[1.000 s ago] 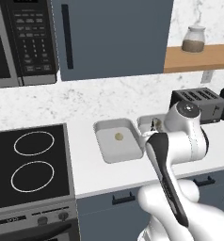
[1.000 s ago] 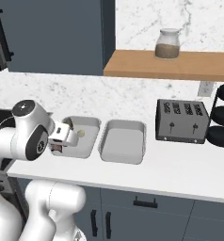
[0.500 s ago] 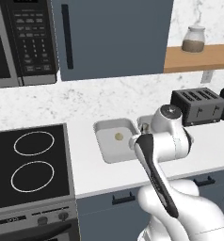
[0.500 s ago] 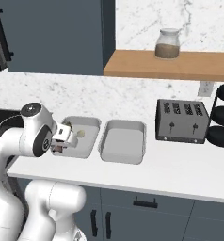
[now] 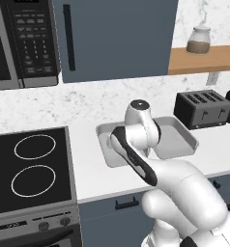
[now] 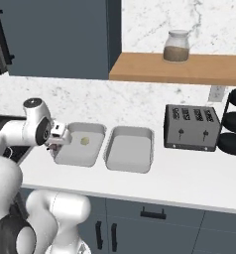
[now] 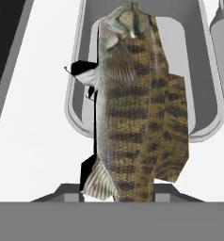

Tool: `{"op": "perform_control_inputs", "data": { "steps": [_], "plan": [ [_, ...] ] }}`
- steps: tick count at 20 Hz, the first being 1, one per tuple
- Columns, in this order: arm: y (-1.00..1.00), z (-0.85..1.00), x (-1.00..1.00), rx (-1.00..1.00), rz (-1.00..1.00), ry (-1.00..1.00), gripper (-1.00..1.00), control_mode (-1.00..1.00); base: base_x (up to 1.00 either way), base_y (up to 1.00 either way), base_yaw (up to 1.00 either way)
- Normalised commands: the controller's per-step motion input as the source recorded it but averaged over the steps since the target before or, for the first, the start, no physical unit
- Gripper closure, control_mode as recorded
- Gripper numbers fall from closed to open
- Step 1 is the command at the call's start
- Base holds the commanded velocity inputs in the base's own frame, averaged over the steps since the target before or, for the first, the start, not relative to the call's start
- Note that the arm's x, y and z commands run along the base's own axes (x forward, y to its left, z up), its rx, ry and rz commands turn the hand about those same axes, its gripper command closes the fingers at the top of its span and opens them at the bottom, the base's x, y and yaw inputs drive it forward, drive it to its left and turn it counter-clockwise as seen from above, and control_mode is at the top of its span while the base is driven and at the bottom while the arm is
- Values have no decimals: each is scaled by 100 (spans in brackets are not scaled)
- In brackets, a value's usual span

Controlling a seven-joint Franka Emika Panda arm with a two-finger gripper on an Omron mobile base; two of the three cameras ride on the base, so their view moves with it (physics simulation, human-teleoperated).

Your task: Place one garlic and one fish in each tupperware on the nearby counter, to pack two identical lunches.

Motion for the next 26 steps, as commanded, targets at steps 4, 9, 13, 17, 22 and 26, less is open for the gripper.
{"op": "perform_control_inputs", "data": {
  "steps": [4, 9, 13, 17, 22, 26],
  "plan": [
    [20, -17, 57, 0, 0, 15, 100, -100, 0, 0, 0],
    [0, -42, 38, 0, 0, 2, 100, -100, 0, 0, 0],
    [-2, -54, 25, -2, 0, 1, 100, -100, 0, 0, 0],
    [-15, -48, 16, -2, 4, 0, 100, -100, 0, 0, 0],
    [-25, -26, 3, -1, 6, 0, 100, -100, 0, 0, 0],
    [-18, -15, 12, 0, 9, 0, 100, -100, 0, 0, 0]
  ]
}}
